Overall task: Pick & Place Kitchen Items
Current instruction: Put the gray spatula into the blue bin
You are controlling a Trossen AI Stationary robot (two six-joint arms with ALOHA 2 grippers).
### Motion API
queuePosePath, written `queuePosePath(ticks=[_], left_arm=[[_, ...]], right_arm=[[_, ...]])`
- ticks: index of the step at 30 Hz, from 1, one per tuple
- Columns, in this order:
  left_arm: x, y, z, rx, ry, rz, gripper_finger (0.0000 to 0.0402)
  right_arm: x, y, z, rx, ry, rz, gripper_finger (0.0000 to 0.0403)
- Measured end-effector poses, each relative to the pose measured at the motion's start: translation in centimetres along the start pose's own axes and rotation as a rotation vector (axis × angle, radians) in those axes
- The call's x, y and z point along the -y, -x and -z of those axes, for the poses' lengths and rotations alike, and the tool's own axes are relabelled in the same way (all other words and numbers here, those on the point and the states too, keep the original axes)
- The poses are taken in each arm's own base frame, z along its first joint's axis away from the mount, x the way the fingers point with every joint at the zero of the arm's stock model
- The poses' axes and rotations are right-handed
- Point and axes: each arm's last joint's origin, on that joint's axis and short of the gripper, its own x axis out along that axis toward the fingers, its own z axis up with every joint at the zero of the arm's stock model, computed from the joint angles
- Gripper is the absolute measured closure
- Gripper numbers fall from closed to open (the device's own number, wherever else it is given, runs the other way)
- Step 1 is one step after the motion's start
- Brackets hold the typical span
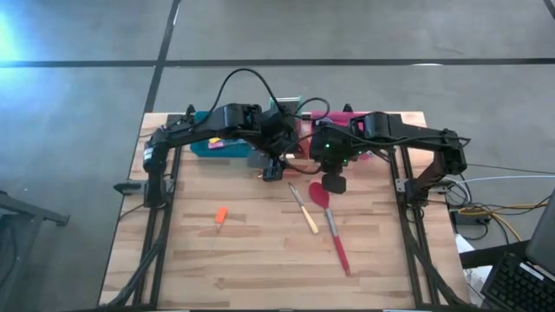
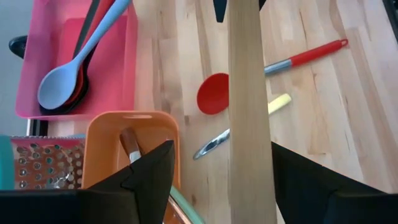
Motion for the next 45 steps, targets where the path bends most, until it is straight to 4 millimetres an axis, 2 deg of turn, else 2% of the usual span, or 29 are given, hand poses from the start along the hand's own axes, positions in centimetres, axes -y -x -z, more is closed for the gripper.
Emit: queuePosePath(ticks=[4, 7, 10, 11, 21, 29, 32, 36, 40, 45], left_arm=[[0.0, 0.0, 0.0, -0.004, 0.000, -0.008, 0.0191], [0.0, 0.0, 0.0, -0.003, 0.000, -0.007, 0.0247], [0.0, 0.0, 0.0, 0.000, -0.012, -0.005, 0.0326], [0.0, 0.0, 0.0, -0.001, -0.017, -0.003, 0.0335], [0.1, 0.1, 0.0, -0.002, -0.024, 0.003, 0.0332], [-0.6, 0.8, 0.4, -0.014, 0.000, -0.036, 0.0332], [-1.4, 1.6, 1.2, -0.072, 0.029, -0.107, 0.0332], [-3.5, 3.1, 2.2, -0.079, 0.098, -0.176, 0.0332], [-5.5, 4.6, 3.0, -0.059, 0.171, -0.206, 0.0332], [-7.3, 6.5, 3.7, 0.008, 0.232, -0.277, 0.0332]], right_arm=[[0.0, 0.0, 0.0, 0.000, 0.000, 0.001, 0.0354], [0.0, 0.0, 0.0, 0.000, -0.002, 0.005, 0.0354], [0.1, 0.0, 0.0, 0.000, -0.005, 0.007, 0.0354], [0.1, 0.0, 0.0, 0.000, -0.004, 0.006, 0.0354], [0.0, 0.4, 0.0, 0.010, -0.053, -0.001, 0.0351], [0.2, 3.0, 0.9, 0.077, -0.119, -0.002, 0.0220], [0.4, 4.1, 2.0, 0.064, -0.153, 0.049, 0.0187], [0.9, 6.4, 4.0, 0.074, -0.223, 0.141, 0.0163], [1.4, 8.8, 6.0, 0.147, -0.324, 0.238, 0.0154], [1.9, 11.1, 9.0, 0.239, -0.447, 0.275, 0.0157]])
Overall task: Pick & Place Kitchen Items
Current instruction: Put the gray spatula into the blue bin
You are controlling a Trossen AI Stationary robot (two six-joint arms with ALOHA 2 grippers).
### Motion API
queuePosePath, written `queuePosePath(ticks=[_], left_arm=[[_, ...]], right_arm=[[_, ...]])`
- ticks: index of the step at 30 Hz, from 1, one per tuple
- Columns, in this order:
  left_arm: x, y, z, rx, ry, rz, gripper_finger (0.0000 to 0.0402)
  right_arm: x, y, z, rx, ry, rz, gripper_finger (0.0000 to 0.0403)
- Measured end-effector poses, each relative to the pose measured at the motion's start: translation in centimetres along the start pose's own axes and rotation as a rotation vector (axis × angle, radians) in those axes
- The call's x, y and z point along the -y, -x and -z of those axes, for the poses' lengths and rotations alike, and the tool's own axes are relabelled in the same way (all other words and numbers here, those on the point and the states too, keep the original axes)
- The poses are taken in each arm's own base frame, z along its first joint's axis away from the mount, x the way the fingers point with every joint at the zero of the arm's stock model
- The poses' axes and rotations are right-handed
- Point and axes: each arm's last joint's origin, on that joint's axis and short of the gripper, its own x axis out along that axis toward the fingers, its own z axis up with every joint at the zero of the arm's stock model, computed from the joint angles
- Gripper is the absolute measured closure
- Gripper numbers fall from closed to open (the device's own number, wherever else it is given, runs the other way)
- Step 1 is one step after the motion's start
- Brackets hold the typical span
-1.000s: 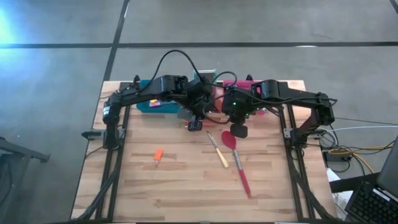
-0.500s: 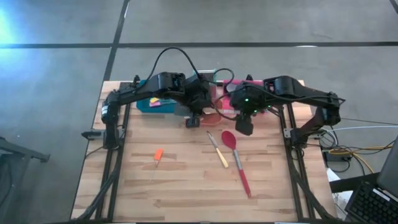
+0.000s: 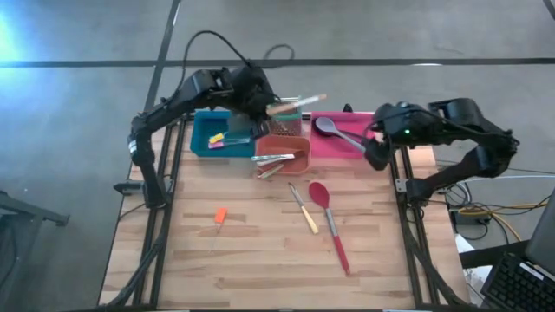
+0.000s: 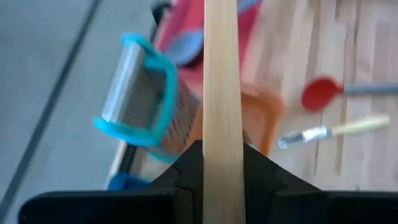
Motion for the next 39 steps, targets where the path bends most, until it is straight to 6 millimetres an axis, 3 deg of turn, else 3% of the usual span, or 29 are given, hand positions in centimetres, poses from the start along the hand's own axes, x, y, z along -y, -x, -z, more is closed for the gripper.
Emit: queuePosePath(ticks=[5, 10, 15, 19, 26, 39], left_arm=[[-1.1, 0.2, 0.9, 0.098, 0.008, -0.035, 0.0332], [-2.8, -1.4, 5.2, 0.087, 0.038, -0.089, 0.0332], [-4.6, -1.9, 9.7, 0.253, 0.096, -0.147, 0.0332], [-5.4, -2.3, 13.3, 0.350, 0.057, -0.199, 0.0332], [-6.3, -5.1, 19.5, 0.231, 0.064, -0.229, 0.0332], [-9.1, -9.0, 25.3, 0.169, 0.150, -0.223, 0.0332]], right_arm=[[1.7, 0.8, 2.1, 0.043, -0.095, 0.055, 0.0166], [2.8, 0.6, 4.3, 0.032, -0.169, 0.062, 0.0170], [3.2, -0.3, 5.7, 0.036, -0.194, 0.062, 0.0167], [3.0, -1.3, 6.1, 0.057, -0.205, 0.050, 0.0163], [2.8, -2.3, 6.5, 0.050, -0.239, 0.078, 0.0171], [2.5, -2.8, 6.0, 0.084, -0.360, 0.084, 0.0172]])
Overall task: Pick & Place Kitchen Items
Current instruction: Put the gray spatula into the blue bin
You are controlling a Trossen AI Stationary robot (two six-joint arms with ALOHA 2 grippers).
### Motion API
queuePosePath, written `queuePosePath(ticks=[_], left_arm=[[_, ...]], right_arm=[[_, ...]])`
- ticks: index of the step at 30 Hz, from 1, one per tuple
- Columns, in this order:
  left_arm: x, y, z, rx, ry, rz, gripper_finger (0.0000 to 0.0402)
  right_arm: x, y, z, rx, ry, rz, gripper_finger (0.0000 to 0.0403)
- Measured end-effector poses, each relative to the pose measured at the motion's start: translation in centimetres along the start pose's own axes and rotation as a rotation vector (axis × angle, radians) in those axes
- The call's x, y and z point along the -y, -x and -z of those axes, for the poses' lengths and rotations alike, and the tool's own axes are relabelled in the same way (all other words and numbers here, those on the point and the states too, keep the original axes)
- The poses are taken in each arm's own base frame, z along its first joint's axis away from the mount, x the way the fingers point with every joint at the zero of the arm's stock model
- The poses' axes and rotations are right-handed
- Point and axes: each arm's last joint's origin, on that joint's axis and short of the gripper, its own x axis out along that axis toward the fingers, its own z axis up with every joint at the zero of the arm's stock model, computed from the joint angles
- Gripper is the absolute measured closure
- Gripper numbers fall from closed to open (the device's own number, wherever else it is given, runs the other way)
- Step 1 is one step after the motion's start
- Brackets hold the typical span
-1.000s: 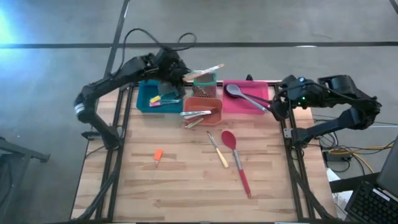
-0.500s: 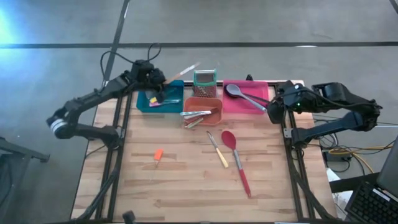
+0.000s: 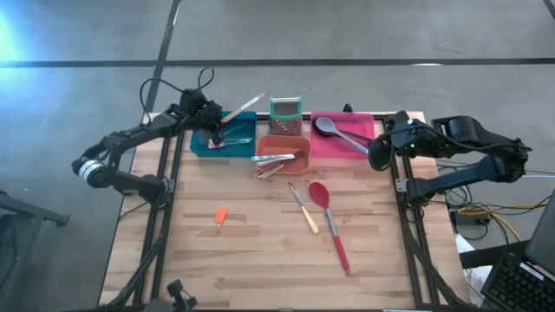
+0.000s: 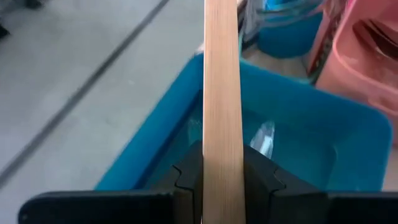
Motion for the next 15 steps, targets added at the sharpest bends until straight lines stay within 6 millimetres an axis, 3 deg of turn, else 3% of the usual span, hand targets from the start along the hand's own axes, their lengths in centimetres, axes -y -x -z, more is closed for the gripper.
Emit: queuePosePath(ticks=[6, 15], left_arm=[[-1.0, -1.1, 2.0, -0.055, 0.034, 0.035, 0.0332], [-1.4, -3.3, 2.9, -0.048, 0.052, 0.097, 0.0332]], right_arm=[[-0.4, -0.5, -0.1, -0.006, -0.014, 0.010, 0.0170], [-1.3, -1.4, -0.2, -0.023, -0.025, 0.032, 0.0170]])
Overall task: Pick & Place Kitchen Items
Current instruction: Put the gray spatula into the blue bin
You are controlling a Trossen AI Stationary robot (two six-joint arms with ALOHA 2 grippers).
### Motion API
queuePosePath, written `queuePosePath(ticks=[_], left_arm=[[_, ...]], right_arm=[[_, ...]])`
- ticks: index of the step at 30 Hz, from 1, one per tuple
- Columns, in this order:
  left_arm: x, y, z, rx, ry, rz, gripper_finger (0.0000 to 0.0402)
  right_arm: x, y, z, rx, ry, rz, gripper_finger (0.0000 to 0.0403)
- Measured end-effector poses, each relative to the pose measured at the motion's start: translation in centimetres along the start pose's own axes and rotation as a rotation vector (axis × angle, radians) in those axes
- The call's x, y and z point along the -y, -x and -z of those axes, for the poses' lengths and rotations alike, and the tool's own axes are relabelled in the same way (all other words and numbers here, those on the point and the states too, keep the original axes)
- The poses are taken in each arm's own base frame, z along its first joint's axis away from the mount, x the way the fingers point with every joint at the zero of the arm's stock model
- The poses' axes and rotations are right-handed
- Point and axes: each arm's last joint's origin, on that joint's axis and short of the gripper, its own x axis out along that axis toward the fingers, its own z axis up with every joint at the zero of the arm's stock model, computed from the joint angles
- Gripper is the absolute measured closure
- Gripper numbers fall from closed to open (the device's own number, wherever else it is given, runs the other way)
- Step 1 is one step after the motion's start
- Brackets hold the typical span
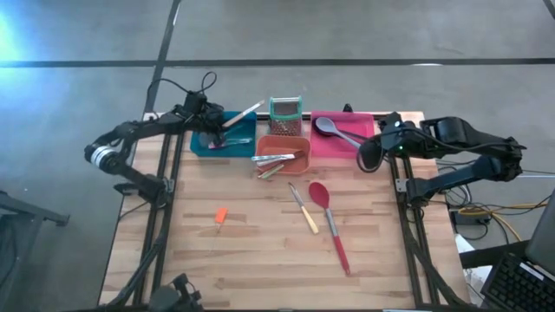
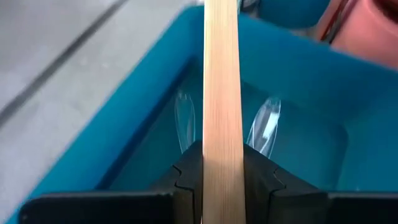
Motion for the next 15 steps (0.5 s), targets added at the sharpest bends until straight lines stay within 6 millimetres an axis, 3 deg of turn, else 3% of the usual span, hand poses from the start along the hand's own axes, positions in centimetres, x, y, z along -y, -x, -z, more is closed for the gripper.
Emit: queuePosePath(ticks=[15], left_arm=[[-0.6, -1.4, 2.7, -0.149, 0.077, 0.025, 0.0332]], right_arm=[[0.1, 0.1, 0.0, -0.005, -0.043, -0.005, 0.0174]])
